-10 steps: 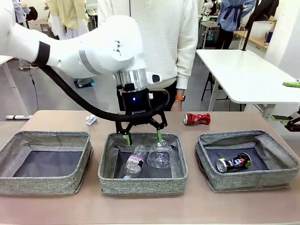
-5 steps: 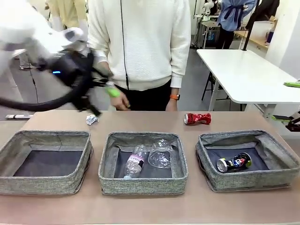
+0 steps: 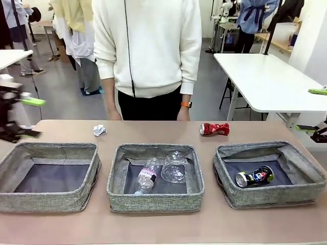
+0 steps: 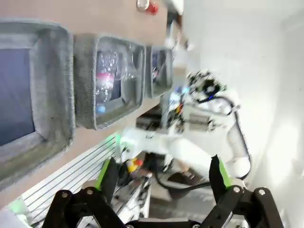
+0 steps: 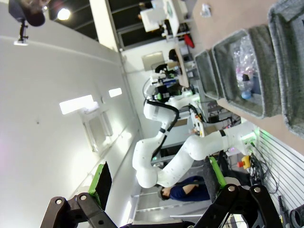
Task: Sort the waste into the appropriate baskets.
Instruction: Place the picked waste into the Fabric basket indicated by the person, then pick up the waste item pointed out by the person.
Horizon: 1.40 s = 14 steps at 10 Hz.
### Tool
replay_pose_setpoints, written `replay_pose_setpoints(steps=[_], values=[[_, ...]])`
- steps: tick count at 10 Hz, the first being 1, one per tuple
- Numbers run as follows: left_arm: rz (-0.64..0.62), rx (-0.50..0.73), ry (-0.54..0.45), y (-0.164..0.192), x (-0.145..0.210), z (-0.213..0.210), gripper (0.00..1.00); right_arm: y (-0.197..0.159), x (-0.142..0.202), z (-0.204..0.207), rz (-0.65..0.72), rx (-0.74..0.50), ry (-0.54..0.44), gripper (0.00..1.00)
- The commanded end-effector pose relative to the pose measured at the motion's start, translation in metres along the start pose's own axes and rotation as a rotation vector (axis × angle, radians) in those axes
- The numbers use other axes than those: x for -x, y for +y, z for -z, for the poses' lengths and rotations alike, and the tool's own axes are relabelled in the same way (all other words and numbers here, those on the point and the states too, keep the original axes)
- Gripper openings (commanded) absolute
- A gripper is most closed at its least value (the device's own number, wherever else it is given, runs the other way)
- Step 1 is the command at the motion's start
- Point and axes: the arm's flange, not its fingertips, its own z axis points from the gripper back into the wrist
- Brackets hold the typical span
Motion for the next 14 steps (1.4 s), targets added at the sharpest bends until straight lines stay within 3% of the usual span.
replay_pose_setpoints(steps=[1, 2, 3, 14], values=[[0.001, 0.086, -0.082, 0.017, 0.036, -0.051, 1.00, 0.006, 0.001, -0.001, 0.019, -0.002, 0.008, 1.00], [-0.032, 0.108, -0.059, 0.031, 0.047, -0.069, 1.00, 0.006, 0.001, -0.001, 0.019, -0.002, 0.008, 1.00], [-0.025, 0.051, -0.070, 0.010, 0.014, -0.038, 1.00, 0.006, 0.001, -0.001, 0.019, -0.002, 0.008, 1.00], [-0.025, 0.051, -0.070, 0.010, 0.014, -0.038, 1.00, 0.006, 0.001, -0.001, 0.019, -0.002, 0.008, 1.00]])
